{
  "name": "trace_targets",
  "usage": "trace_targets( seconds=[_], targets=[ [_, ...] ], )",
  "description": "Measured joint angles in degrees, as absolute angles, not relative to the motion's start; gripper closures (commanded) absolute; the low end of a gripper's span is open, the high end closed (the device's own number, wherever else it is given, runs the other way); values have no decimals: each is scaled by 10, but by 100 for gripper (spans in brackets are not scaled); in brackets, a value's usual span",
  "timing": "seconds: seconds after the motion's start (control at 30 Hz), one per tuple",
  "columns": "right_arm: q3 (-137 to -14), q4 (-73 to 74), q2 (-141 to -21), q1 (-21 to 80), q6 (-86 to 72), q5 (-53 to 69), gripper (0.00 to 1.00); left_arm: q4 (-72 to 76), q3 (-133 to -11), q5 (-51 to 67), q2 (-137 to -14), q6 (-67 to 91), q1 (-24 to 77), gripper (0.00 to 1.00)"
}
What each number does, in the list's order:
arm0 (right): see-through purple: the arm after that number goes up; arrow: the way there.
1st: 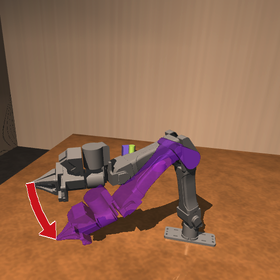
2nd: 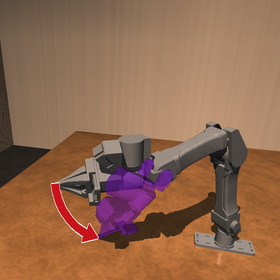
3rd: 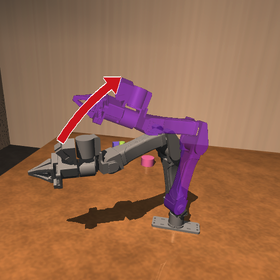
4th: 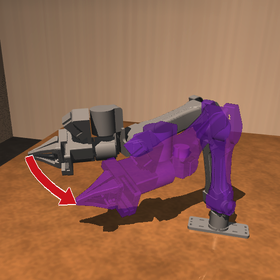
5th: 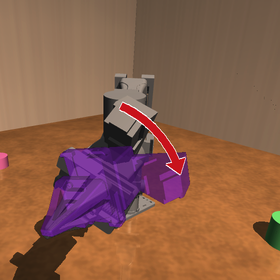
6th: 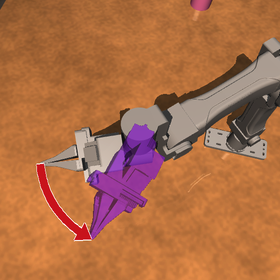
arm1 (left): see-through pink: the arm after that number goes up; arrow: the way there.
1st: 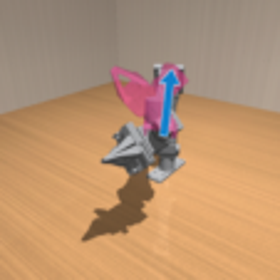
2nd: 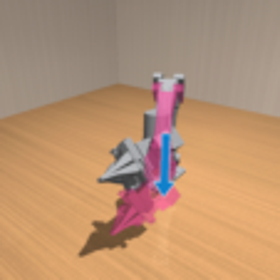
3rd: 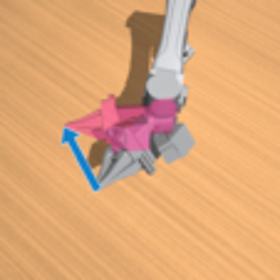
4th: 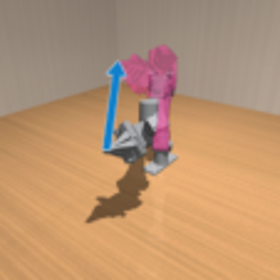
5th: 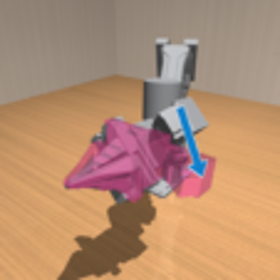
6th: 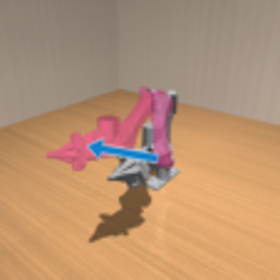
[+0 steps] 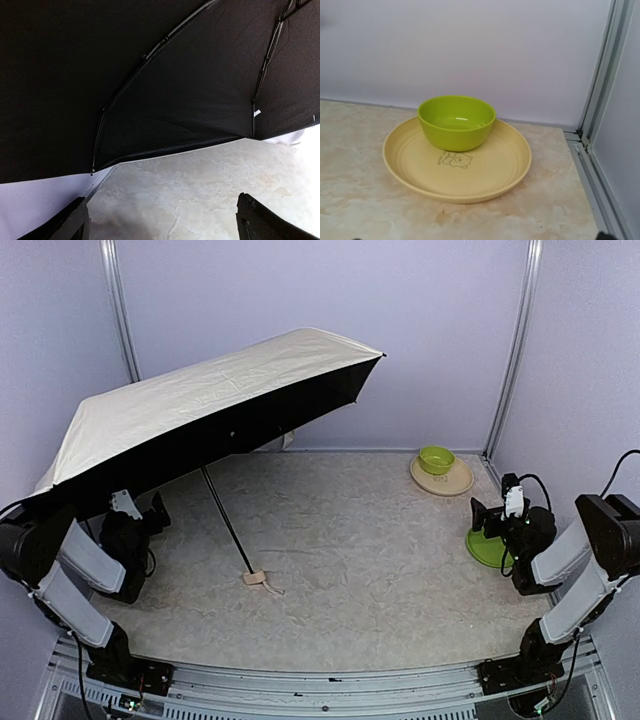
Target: Put away the umbrella
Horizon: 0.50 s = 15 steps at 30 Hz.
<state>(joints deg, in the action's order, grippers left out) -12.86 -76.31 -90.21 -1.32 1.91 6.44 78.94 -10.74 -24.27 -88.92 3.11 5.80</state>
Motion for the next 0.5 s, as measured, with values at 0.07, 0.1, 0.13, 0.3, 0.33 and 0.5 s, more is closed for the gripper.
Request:
trace_targets(
  seconds=[0.07, 0.1, 0.13, 0.3, 0.33, 0.5],
  targets=[
    [-129, -763, -902, -13, 19, 65, 0, 800, -101, -243, -889, 32, 58, 1],
    [-129, -763, -902, -13, 19, 65, 0, 813, -92, -245, -888, 27, 63, 1],
    [-129, -763, -902, -13, 19, 65, 0, 826, -80, -258, -885, 20, 72, 1],
    [-160, -676, -877, -13, 17, 53, 0, 741, -107, -318, -764, -40, 163, 1],
    [-178, -638, -860, -13, 14, 49, 0, 717, -130, -321, -741, -41, 167, 1],
    [-248, -519, -752, -13, -25, 53, 0, 681, -159, -368, -699, -14, 218, 1]
  ],
)
